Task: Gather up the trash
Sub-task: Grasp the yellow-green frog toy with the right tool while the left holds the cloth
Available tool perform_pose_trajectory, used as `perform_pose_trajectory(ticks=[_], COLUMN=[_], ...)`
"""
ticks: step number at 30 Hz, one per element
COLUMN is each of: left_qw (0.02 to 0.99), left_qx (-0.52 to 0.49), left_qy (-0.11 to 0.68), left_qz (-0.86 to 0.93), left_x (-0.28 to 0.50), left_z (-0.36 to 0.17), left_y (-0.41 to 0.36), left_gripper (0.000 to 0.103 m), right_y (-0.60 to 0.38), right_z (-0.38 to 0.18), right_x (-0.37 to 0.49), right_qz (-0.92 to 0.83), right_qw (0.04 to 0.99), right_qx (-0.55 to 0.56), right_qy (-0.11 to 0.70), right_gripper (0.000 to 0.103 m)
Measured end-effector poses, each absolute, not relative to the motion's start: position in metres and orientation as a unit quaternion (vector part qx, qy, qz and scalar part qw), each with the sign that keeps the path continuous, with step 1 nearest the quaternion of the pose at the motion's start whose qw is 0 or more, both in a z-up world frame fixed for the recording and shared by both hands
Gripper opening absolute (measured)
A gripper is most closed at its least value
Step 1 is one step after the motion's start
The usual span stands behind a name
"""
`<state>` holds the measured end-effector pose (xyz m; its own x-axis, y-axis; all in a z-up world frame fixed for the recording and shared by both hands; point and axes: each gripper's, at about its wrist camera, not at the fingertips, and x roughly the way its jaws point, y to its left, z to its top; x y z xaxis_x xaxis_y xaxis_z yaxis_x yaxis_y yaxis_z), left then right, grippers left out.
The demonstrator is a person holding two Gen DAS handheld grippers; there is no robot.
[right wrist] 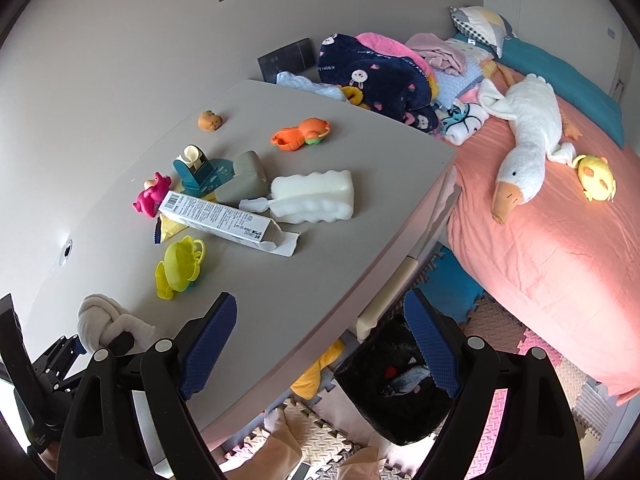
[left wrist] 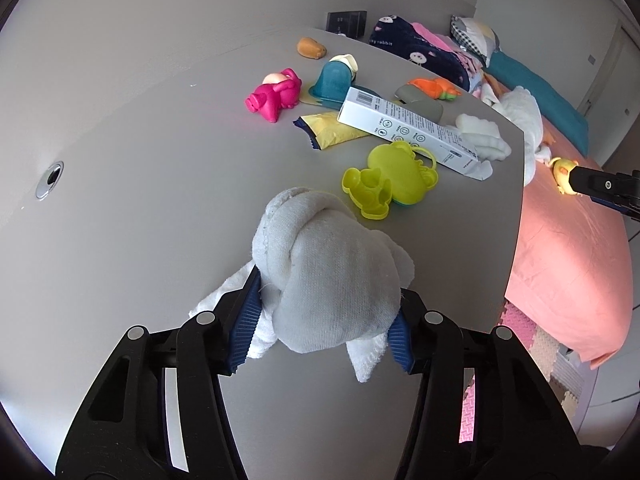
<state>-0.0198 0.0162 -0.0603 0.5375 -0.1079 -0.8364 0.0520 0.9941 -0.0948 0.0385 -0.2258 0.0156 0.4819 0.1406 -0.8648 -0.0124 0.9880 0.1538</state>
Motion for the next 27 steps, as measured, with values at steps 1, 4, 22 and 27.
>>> perform_pose_trajectory(ticks=[1,4,22,27], left_qw=[0.877,0.879,0.885,0.883], left_qx=[-0.032,-0.037,-0.063,-0.072], left_qy=[0.478,0.474,0.462,0.463], left_qz=[-0.043,-0.036,0.019,0.027], left_x=[-0.020,-0.021,-0.036,-0.038], left_z=[-0.059,-0.055,-0.038,-0.037], left_y=[0.021,0.033,0.104,0.120], left_gripper=[0.054,0.054,0.054,0.055], right_y=[-0.222,-0.208,-0.133,-0.116], right_z=[0.015,0.013,-0.016,-0.026], right_x=[0.040,0.045,0.070,0.079], right_qz=[0.048,0.058,0.116,0.126], right_qw=[0.858,0.855,0.835,0.829], right_qx=[0.062,0.056,0.042,0.042], right_qy=[0.508,0.512,0.537,0.543], right_gripper=[0.086,0.086,0.086,0.086])
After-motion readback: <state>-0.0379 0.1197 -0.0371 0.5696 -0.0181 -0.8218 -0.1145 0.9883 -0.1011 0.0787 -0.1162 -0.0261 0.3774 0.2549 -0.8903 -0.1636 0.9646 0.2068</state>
